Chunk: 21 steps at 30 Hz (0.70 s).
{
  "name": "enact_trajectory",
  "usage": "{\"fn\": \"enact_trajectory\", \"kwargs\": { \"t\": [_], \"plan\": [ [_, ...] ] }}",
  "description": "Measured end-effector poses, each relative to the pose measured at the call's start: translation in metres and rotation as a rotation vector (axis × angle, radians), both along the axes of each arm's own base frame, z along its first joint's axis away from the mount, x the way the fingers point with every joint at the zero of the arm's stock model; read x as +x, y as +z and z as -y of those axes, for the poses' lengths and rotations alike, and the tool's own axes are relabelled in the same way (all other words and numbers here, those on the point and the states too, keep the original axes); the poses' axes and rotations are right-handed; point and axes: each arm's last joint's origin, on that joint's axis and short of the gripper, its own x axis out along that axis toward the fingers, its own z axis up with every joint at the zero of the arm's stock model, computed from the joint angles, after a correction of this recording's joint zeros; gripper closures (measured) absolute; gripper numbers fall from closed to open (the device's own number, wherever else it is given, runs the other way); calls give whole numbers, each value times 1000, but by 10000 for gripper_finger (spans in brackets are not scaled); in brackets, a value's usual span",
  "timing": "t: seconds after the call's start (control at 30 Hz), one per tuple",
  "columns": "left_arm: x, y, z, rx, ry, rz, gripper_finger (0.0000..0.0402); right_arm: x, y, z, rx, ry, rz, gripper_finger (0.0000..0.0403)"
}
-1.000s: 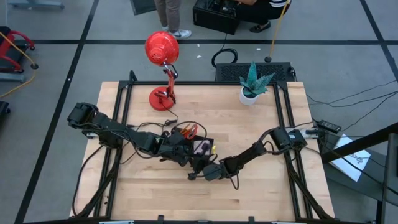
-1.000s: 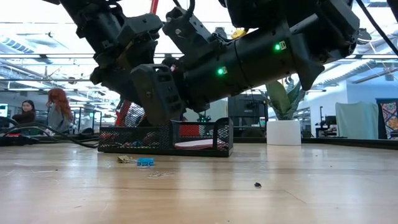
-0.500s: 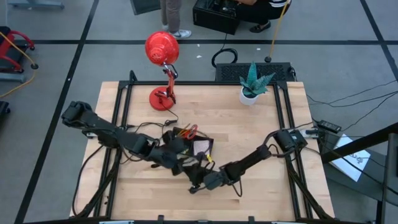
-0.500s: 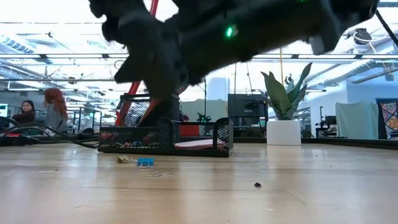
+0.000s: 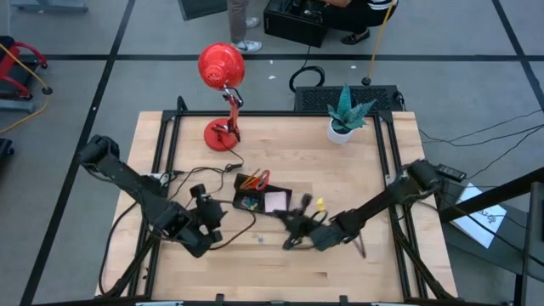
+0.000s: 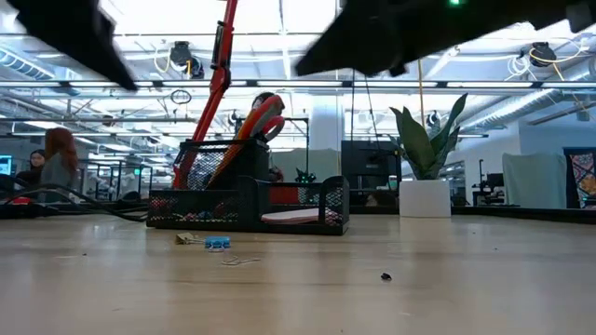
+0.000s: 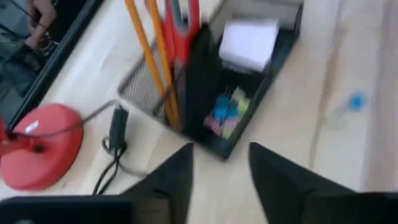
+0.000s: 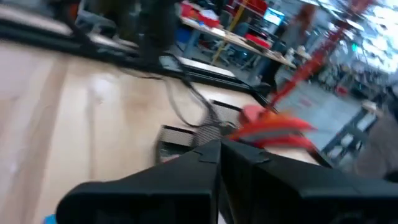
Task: Pick and place office supplies into organizer
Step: Put the green binder clip into the desk organizer
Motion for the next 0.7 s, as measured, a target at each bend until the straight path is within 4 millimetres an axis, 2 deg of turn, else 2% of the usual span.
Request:
{"fn": "enact_trajectory", "kwargs": {
  "t": [0.13,0.27,0.47,0.7],
  "plan": [
    [-10,-35,-7,15,15,-20,321,-26,-1,23,126,-19,61,399],
    [-19,-58,-26,45,137,-13,391,-40,-16,35,330,120,72,399],
    [-22,-81,-49,33,261,-2,382,-28,-57,27,489,250,-44,399],
    [-19,-92,-62,8,291,4,398,-4,-82,6,564,333,-110,399]
  ]
}}
